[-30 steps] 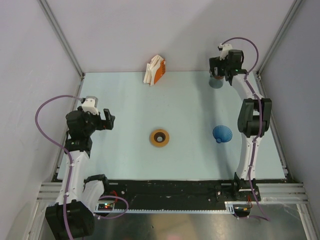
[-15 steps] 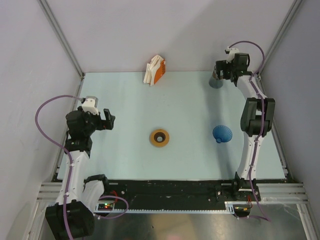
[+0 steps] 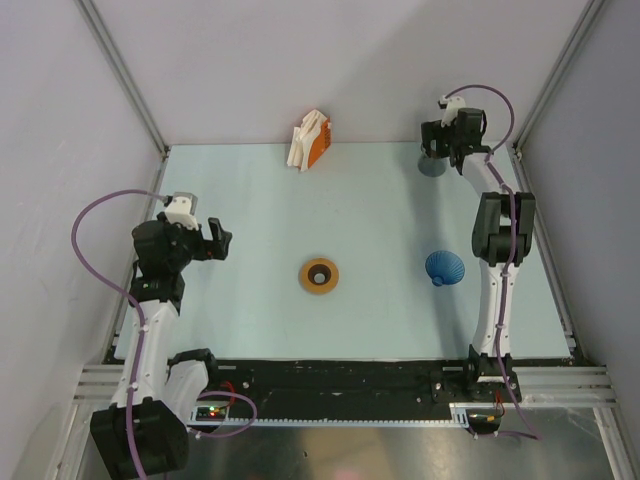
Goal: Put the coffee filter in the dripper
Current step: Move the coffee server to the center of the board.
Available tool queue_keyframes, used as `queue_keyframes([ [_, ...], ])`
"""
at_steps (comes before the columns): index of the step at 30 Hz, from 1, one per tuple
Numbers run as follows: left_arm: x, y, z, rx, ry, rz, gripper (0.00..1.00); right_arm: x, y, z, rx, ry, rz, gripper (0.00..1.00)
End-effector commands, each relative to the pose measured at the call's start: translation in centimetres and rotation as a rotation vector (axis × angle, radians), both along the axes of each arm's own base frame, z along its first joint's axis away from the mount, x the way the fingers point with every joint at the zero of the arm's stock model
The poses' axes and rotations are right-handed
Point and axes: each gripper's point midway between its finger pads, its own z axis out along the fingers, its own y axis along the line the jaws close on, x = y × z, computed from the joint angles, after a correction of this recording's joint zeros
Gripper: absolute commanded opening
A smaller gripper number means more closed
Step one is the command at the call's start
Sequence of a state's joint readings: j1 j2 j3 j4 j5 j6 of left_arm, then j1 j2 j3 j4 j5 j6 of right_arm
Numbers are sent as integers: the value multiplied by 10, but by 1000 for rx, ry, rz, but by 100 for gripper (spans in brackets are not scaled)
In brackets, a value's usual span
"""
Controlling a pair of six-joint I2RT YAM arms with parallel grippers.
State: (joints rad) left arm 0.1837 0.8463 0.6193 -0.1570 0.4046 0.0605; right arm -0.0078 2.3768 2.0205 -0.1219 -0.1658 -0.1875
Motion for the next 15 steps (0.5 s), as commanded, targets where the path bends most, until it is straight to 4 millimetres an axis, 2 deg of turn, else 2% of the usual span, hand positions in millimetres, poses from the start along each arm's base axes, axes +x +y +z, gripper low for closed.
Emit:
queue_keyframes([
  [1,8,-2,24,12,-73,-31,98,29,10,36,-46,-159,36,97],
  [3,8,-2,25,13,-75,-33,98,32,18,37,-46,-167,45,94],
  [8,7,-1,30,15,-85,-21,98,32,24,38,-20,-161,64,74],
  [12,6,-3,34,6,-93,-28,98,28,24,38,27,-140,58,78],
  [15,6,-4,35,3,-95,-30,98,24,24,37,56,-125,58,72],
])
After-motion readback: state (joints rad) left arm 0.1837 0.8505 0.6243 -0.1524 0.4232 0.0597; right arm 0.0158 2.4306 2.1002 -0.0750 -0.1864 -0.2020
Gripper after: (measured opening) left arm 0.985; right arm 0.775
